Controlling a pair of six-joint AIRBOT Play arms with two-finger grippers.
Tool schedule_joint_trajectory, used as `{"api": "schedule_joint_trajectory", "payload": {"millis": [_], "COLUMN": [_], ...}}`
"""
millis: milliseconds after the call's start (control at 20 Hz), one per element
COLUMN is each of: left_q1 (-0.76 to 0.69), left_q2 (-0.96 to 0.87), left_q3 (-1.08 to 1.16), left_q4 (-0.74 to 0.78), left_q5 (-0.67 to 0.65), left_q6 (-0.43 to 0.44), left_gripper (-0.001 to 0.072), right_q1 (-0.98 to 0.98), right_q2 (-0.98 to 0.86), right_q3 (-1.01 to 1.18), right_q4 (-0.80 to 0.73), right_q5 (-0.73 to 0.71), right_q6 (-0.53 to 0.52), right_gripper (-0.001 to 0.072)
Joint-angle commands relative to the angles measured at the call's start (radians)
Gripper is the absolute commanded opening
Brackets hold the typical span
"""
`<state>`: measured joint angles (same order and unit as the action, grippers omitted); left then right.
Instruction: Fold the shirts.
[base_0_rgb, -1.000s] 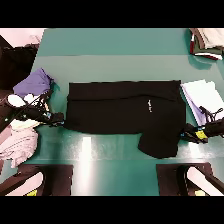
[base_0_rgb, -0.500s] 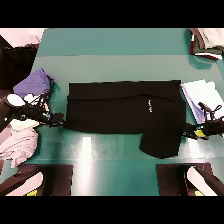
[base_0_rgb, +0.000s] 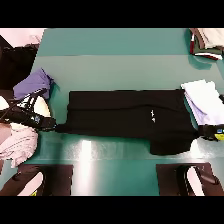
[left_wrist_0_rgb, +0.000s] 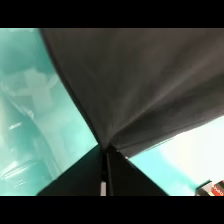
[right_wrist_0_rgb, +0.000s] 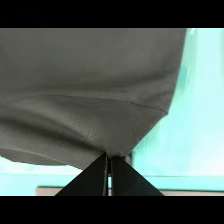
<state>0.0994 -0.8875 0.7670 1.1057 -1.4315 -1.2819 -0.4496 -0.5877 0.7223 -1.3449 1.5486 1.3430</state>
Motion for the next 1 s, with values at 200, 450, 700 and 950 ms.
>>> {"api": "schedule_joint_trajectory", "payload": {"millis": [200, 450, 700, 950], "left_q1": [0.000, 0.000, 0.000, 0.000], "left_q2": [-0.017, -0.169, -0.337, -0.467], "left_q3": [0.018, 0.113, 0.208, 0.268], "left_q4": [-0.042, -0.054, -0.084, -0.147], "left_q5": [0.249, 0.361, 0.450, 0.538], "left_q6": [-0.013, -0.012, -0.011, -0.011], "left_gripper": [0.0023, 0.0023, 0.0024, 0.0025], "right_q1": [0.085, 0.168, 0.195, 0.196], "right_q2": [-0.179, -0.441, -0.643, -0.795], "right_q3": [0.156, 0.288, 0.404, 0.507], "right_q4": [0.089, 0.086, 0.090, 0.099], "right_q5": [-0.161, -0.231, -0.274, -0.343], "right_q6": [0.002, 0.002, 0.035, 0.064], "right_gripper": [0.0024, 0.0024, 0.0026, 0.0028]}}
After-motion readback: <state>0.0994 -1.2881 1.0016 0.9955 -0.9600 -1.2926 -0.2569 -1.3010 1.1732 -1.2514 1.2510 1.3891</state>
